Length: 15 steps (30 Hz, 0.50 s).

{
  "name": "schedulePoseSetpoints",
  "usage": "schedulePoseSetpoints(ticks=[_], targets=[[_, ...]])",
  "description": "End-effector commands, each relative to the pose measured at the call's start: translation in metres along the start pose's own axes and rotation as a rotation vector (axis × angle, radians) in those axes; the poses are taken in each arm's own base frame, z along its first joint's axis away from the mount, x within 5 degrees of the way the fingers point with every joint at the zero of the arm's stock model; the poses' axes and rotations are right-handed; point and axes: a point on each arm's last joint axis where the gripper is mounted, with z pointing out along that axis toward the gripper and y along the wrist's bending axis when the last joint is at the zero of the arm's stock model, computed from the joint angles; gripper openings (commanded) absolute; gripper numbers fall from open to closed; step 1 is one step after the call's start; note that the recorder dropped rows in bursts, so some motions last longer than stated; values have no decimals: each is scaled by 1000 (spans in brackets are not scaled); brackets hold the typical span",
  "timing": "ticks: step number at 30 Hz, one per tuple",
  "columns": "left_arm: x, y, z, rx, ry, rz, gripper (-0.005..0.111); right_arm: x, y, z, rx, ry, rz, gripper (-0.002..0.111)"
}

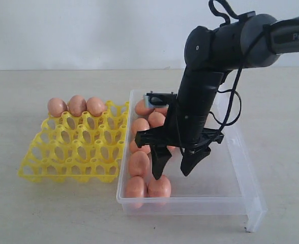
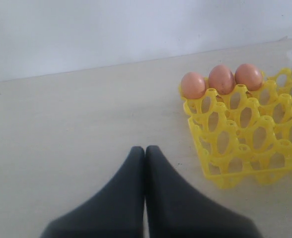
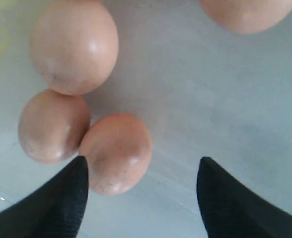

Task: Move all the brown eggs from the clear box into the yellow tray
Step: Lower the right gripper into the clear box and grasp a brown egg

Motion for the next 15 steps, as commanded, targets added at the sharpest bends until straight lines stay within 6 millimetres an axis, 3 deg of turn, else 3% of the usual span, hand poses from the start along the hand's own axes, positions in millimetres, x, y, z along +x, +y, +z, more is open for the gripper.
schedulePoseSetpoints(ticks=[1, 8, 15], targets=[[0, 0, 0, -6, -12, -15, -4, 0, 3, 2, -20, 17, 15, 61], [0, 0, 0, -6, -12, -15, -4, -4, 20, 5, -113, -38, 41, 61], [0, 0, 0, -6, -12, -15, -4, -9, 21, 6, -81, -103, 169, 61]])
